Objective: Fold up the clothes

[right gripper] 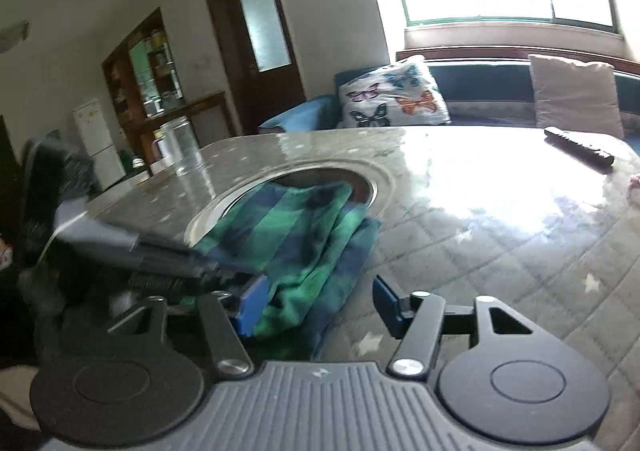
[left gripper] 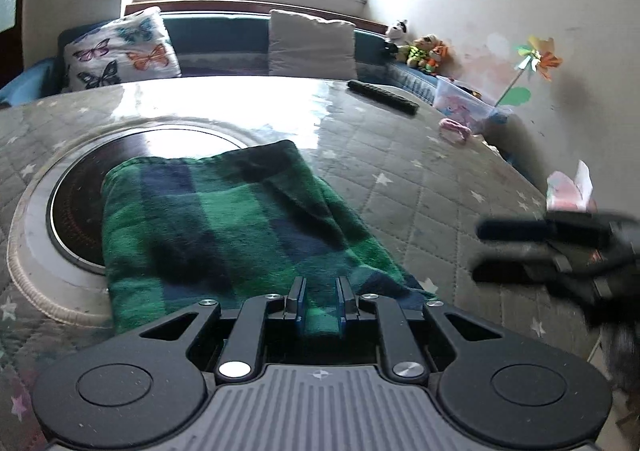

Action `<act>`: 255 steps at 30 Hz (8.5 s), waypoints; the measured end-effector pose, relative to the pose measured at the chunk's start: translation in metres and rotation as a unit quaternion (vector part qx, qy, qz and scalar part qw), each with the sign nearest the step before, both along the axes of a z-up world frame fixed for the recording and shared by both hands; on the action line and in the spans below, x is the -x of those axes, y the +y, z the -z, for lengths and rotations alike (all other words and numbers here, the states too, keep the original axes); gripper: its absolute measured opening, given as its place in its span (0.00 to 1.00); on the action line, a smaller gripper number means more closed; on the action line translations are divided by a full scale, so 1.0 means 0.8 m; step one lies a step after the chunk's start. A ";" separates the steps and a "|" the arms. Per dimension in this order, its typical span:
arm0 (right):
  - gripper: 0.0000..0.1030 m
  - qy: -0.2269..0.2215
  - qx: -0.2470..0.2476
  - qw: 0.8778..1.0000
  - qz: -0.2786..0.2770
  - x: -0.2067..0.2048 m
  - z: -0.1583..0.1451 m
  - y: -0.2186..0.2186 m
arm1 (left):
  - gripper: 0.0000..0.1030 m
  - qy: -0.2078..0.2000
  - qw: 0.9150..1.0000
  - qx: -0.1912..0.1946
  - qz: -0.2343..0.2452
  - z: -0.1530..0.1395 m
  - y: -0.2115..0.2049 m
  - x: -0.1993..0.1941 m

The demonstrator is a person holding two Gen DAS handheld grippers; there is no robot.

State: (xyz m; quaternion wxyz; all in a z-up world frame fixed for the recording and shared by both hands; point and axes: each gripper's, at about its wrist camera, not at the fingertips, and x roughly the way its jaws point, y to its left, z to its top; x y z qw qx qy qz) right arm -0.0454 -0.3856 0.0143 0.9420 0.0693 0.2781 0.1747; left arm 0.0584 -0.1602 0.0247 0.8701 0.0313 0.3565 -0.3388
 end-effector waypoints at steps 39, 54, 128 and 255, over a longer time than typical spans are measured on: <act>0.10 0.016 0.097 0.993 -0.058 -0.162 0.016 0.047 | 0.34 -0.040 0.998 -0.024 0.046 -0.020 0.027 0.016; 0.20 -0.015 0.152 0.979 -0.132 -0.042 0.017 0.100 | 0.34 -0.035 0.998 -0.041 -0.021 -0.005 0.096 0.036; 0.22 0.041 0.119 0.992 -0.028 -0.151 0.060 0.081 | 0.45 0.017 0.995 -0.018 -0.100 0.002 0.108 -0.095; 1.00 0.048 -0.023 0.998 0.041 -0.087 0.078 0.030 | 0.49 -0.001 0.999 -0.021 -0.036 -0.033 0.060 -0.078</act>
